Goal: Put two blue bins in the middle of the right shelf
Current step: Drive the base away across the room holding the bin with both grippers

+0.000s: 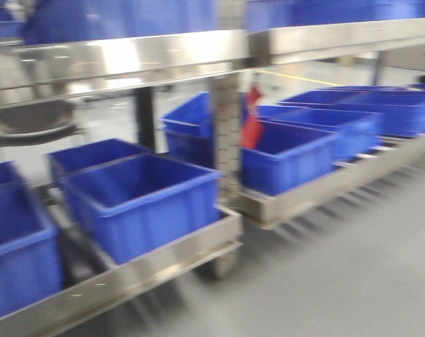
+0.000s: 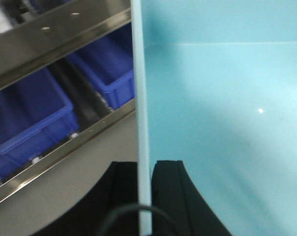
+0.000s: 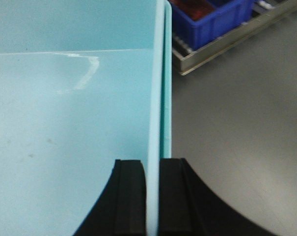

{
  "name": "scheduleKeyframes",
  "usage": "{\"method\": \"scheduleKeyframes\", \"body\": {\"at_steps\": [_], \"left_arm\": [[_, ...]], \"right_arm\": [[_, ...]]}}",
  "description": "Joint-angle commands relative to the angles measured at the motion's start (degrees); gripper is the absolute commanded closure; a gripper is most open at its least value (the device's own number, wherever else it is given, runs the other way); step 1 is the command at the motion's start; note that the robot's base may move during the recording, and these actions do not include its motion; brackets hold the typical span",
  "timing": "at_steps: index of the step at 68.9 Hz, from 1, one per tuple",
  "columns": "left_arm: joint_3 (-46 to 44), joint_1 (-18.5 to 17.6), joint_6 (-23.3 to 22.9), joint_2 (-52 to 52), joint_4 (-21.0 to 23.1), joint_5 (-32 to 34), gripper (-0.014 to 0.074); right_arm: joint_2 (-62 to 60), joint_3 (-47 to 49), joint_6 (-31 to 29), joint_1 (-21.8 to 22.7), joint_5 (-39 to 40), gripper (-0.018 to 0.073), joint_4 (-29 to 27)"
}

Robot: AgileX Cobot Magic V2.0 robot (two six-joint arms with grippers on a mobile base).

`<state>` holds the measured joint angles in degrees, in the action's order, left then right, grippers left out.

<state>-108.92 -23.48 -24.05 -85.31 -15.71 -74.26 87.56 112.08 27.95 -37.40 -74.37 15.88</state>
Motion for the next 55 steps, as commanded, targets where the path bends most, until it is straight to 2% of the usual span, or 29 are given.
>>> {"method": "scheduleKeyframes", "body": {"at_steps": [1, 55], "left_arm": [[-0.95, -0.68, -0.47, 0.99, 2.42, 4.30, 0.0707], [-0.95, -0.68, -0.47, 0.99, 2.42, 4.30, 0.0707]], "right_arm": [[-0.91, 0.67, -0.45, -0.47, 4.40, 0.0722, -1.22], [-0.91, 0.67, -0.45, -0.47, 4.40, 0.0722, -1.43]]}}
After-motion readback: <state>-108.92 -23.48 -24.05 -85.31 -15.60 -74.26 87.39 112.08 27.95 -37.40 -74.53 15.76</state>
